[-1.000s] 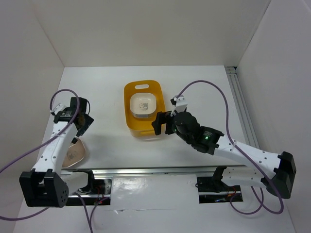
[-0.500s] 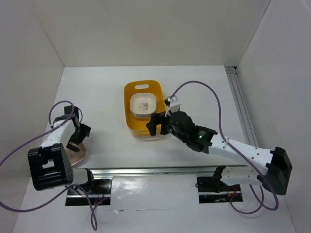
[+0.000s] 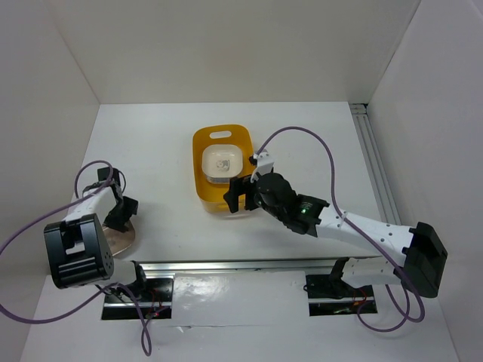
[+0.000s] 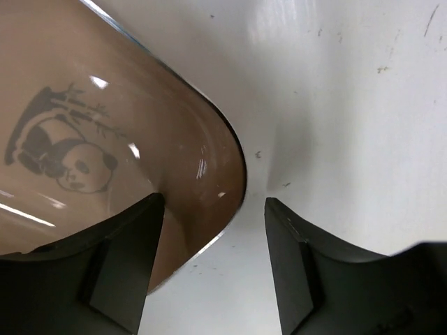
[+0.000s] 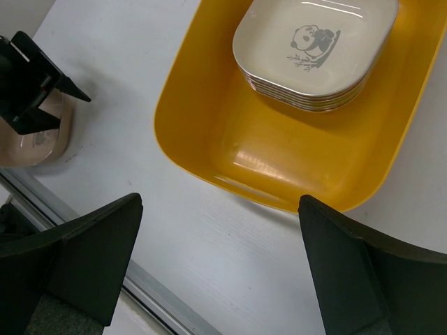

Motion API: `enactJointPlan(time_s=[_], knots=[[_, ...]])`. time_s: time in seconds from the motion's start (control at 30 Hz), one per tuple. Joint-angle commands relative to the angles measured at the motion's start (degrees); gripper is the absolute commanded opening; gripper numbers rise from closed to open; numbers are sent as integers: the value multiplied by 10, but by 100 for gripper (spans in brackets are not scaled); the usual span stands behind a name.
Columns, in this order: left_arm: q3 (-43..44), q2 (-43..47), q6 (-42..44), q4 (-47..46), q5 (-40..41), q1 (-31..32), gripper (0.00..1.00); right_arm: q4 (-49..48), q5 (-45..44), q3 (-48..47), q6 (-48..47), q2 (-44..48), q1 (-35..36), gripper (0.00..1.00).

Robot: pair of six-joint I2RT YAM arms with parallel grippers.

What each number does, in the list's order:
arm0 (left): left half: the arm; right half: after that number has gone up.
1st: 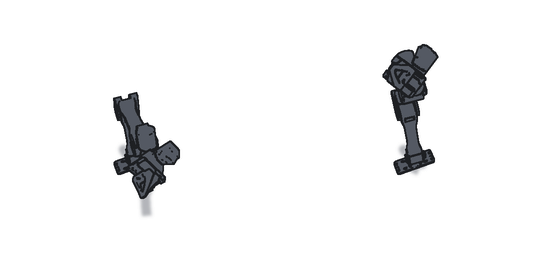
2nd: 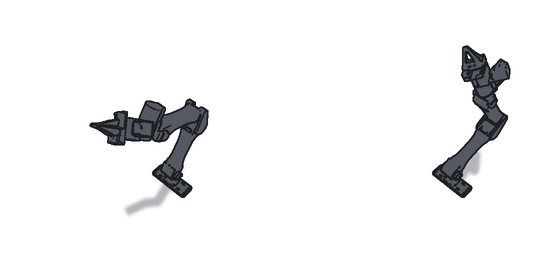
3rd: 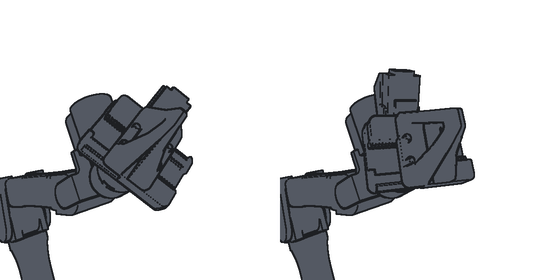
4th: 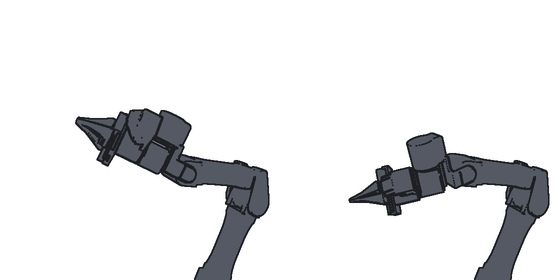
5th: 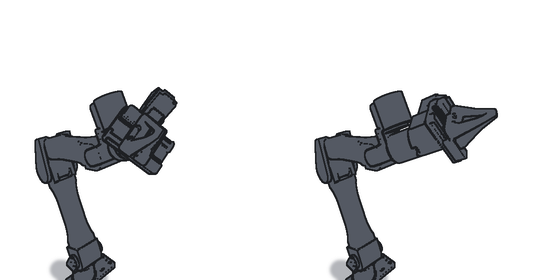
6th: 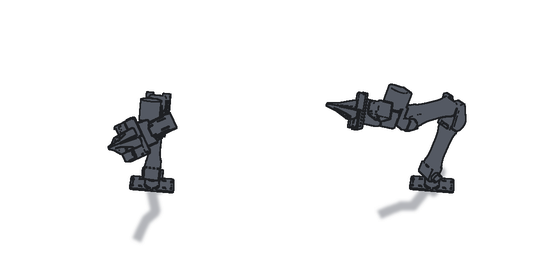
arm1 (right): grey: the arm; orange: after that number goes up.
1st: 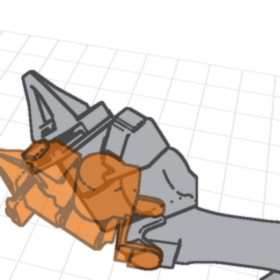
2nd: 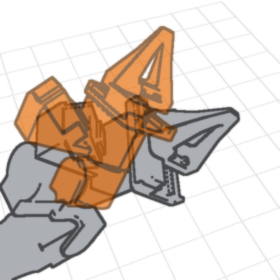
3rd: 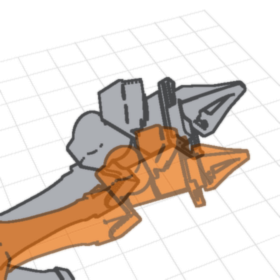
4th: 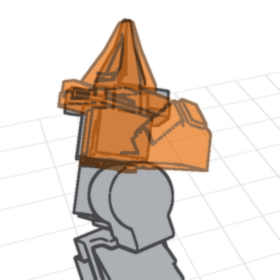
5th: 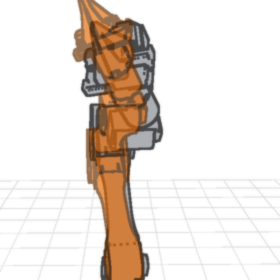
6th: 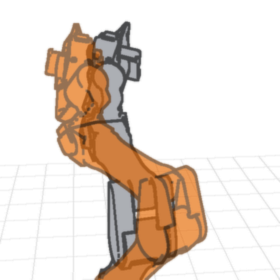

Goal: Place the plates into the plastic bin on the countertop

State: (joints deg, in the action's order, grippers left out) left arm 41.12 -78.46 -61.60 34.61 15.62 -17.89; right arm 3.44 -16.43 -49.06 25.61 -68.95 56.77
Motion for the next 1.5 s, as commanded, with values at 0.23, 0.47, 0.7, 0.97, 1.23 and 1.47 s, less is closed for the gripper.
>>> enactJointPlan(time_s=[0.23,0.47,0.7,0.97,1.23,1.47], knots=[[-8,-55,5,-49,-47,-4,19,-25,-15,-3,1,2,4,100],[4,-24,22,-49,-71,8,0,0,-42,-3,6,28,4,100],[97,60,39,-3,-66,100,0,51,-96,2,17,73,4,100],[348,110,47,87,-44,219,0,120,-172,7,51,144,4,100],[605,-89,160,45,-72,423,0,192,-251,-9,85,219,4,100],[883,-305,192,106,-38,514,0,259,-288,-53,96,258,4,100]])
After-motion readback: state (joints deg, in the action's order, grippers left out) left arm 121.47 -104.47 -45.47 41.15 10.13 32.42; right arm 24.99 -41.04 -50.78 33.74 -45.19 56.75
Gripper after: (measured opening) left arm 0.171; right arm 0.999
